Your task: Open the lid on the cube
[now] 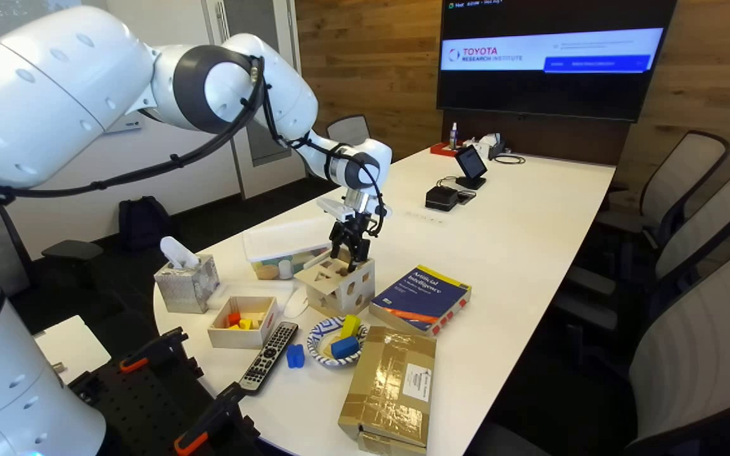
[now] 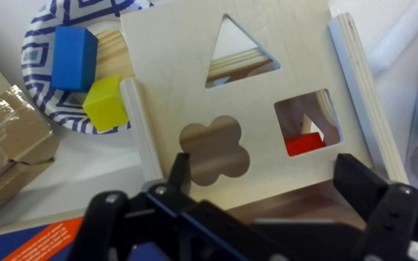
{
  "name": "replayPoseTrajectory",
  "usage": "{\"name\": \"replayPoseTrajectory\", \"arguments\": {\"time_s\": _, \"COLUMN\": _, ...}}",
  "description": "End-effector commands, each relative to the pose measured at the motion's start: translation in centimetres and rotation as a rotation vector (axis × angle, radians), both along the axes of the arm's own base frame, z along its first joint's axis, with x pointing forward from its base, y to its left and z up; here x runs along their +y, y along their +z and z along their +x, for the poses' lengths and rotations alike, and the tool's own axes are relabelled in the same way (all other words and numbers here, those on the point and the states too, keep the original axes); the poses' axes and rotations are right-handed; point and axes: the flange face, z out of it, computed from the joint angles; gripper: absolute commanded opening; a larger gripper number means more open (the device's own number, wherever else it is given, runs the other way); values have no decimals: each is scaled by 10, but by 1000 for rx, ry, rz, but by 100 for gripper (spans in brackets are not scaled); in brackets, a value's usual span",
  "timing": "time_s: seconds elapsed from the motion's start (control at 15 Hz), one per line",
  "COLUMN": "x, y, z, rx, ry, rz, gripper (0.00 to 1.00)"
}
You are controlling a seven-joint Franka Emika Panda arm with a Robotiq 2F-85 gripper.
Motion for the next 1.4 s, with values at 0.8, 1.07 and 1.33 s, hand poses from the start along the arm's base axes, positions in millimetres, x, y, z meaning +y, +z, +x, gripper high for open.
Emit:
{"name": "replayPoseTrajectory", "arguments": {"time_s": 0.8, "x": -4, "y": -19, "z": -61, "rx": 281, "ry": 49, "rz": 194, "gripper": 100}}
{"name": "replayPoseTrajectory", "arguments": {"time_s": 1.07, "x": -10, "y": -8, "z": -59, "rx": 279, "ry": 41, "rz": 211, "gripper": 100}}
{"name": "replayPoseTrajectory", "arguments": {"time_s": 1.33, "x": -12, "y": 25, "z": -48, "rx": 215, "ry": 42, "rz": 181, "gripper": 100}}
